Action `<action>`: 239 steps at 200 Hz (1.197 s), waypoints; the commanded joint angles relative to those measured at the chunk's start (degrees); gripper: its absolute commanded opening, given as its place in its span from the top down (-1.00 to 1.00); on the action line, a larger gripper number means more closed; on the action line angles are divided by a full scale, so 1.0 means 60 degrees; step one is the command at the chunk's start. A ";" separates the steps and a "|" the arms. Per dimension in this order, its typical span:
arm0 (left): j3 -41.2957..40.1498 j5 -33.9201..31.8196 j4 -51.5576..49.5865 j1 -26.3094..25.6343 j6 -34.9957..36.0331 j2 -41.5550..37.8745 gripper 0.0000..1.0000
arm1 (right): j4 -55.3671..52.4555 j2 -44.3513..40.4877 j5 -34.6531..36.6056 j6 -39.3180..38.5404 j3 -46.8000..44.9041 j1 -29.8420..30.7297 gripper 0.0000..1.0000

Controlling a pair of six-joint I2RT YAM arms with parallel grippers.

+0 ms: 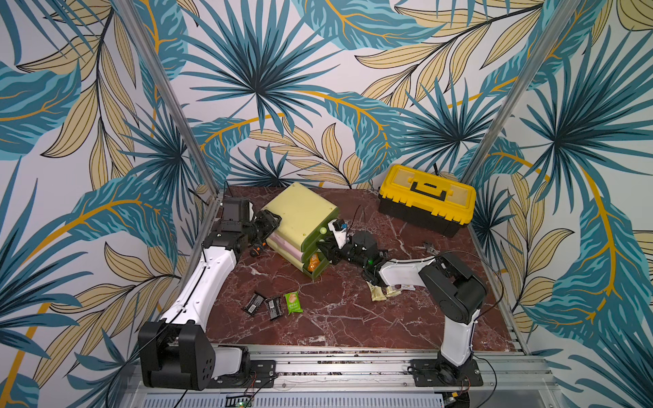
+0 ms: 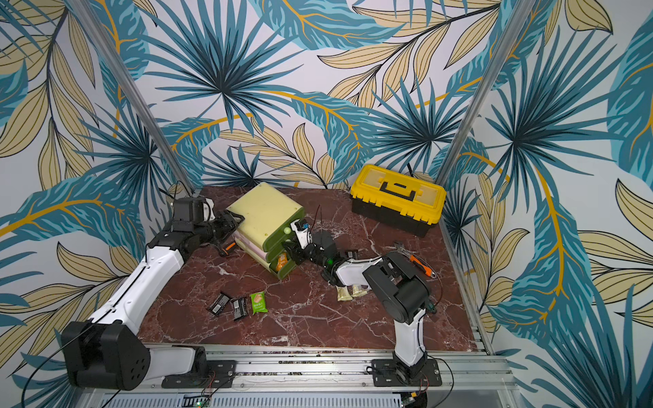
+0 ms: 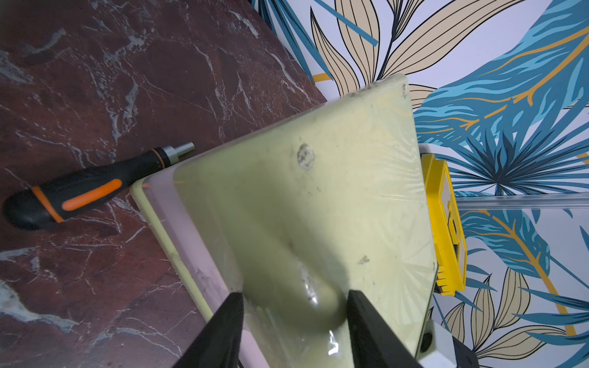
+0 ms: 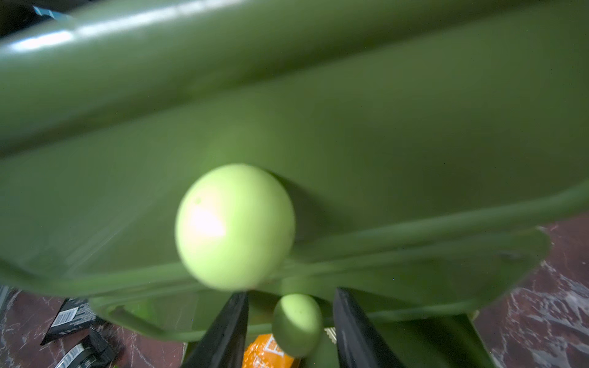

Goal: Take the cookies out of the drawer
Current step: Open the drawer in the storage box.

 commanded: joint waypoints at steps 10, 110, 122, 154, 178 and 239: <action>-0.0334 -0.0118 -0.0941 -0.0059 0.0130 -0.0077 -0.11 | 0.0209 -0.0016 -0.0048 0.0133 -0.0153 0.0049 0.05; -0.0305 -0.0152 -0.0975 -0.0061 0.0176 -0.0048 -0.11 | 0.0079 -0.1204 0.0510 0.0214 -0.2615 0.0003 -0.04; -0.0315 -0.0155 -0.0955 -0.0054 0.0155 -0.0047 -0.11 | -0.0086 -0.1179 0.0510 0.0147 -0.2544 0.0012 -0.03; -0.0308 -0.0119 -0.0919 -0.0063 0.0146 -0.0021 -0.11 | -0.0099 -0.0773 0.0538 -0.0224 -0.2429 -0.0005 0.04; -0.0268 -0.0117 -0.0904 -0.0058 0.0148 0.0006 -0.11 | 0.0140 -0.0373 0.0584 -0.0105 -0.2372 -0.0018 0.07; -0.0256 -0.0103 -0.0949 -0.0060 0.0188 0.0025 -0.11 | 0.0236 0.0208 0.0562 -0.0005 -0.1815 -0.0039 0.14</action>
